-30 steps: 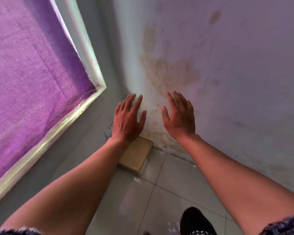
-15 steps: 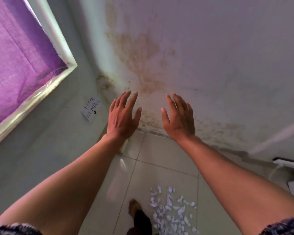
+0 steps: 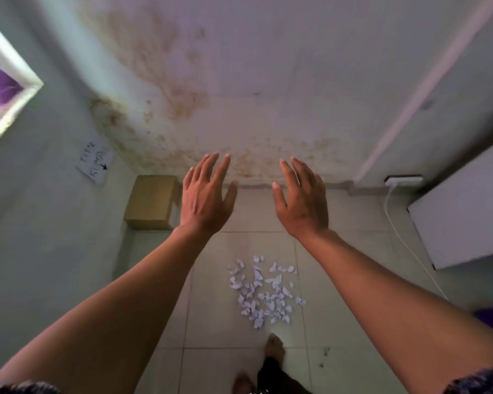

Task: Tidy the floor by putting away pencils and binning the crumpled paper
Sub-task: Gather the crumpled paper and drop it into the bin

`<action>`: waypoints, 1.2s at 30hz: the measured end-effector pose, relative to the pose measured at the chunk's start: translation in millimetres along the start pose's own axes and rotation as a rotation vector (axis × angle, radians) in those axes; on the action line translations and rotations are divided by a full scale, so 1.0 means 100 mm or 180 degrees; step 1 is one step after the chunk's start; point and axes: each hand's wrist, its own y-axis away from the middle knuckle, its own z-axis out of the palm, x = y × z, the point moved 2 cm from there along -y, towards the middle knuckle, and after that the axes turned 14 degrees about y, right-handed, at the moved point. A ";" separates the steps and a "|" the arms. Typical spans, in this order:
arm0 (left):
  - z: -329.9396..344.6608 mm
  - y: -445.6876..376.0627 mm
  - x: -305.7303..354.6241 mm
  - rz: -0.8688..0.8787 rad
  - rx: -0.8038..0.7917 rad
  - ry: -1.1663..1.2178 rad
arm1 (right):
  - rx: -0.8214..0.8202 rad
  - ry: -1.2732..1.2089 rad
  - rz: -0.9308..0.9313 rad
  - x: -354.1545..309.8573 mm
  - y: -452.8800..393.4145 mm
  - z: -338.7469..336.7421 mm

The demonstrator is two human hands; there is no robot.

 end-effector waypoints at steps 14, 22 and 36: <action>0.96 1.13 0.39 -0.0121 -0.0564 0.0138 | -0.0536 0.0134 0.0272 0.79 1.40 0.25; 1.89 1.68 0.25 -0.0493 -0.0928 0.0103 | -0.1116 0.0051 0.0187 1.22 1.96 1.04; 4.74 2.54 -1.81 -0.0378 -0.1404 -0.0008 | -0.1502 0.0035 0.0345 1.71 3.04 4.46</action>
